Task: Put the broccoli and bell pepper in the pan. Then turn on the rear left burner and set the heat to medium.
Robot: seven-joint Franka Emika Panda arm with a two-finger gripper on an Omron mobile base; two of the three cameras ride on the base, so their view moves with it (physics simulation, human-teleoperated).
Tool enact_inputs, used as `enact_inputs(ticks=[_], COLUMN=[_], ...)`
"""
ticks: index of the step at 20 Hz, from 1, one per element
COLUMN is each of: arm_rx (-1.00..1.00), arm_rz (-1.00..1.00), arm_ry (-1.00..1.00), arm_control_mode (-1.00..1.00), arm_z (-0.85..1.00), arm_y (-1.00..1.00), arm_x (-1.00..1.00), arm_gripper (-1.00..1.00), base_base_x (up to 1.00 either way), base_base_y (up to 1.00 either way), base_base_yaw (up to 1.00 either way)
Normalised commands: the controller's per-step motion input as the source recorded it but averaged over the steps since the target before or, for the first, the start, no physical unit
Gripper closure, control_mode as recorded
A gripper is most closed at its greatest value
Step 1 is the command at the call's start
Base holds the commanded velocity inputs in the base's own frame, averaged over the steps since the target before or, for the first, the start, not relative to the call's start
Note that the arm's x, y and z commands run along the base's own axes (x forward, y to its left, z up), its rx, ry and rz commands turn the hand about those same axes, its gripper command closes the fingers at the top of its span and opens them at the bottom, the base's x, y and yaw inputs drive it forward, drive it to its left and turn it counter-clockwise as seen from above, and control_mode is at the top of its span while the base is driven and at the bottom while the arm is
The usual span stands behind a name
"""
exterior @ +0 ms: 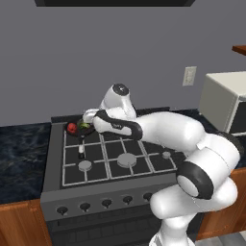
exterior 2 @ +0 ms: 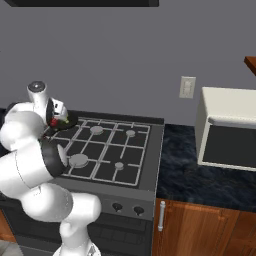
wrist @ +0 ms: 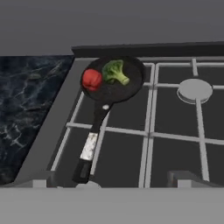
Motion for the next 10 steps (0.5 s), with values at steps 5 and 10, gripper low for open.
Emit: enact_inputs(ticks=[5,10], arm_rx=[0.04,0.00], arm_rz=[0.24,0.10], arm_ry=[0.00,-0.02], arm_control_mode=[-1.00,-1.00], arm_z=[0.12,0.04], arm_y=[-0.14,0.00], arm_x=[-0.72,-0.86], arm_gripper=[-1.00,-1.00], base_base_x=[0.00,0.00], base_base_y=[0.00,0.00], base_base_yaw=[0.00,0.00])
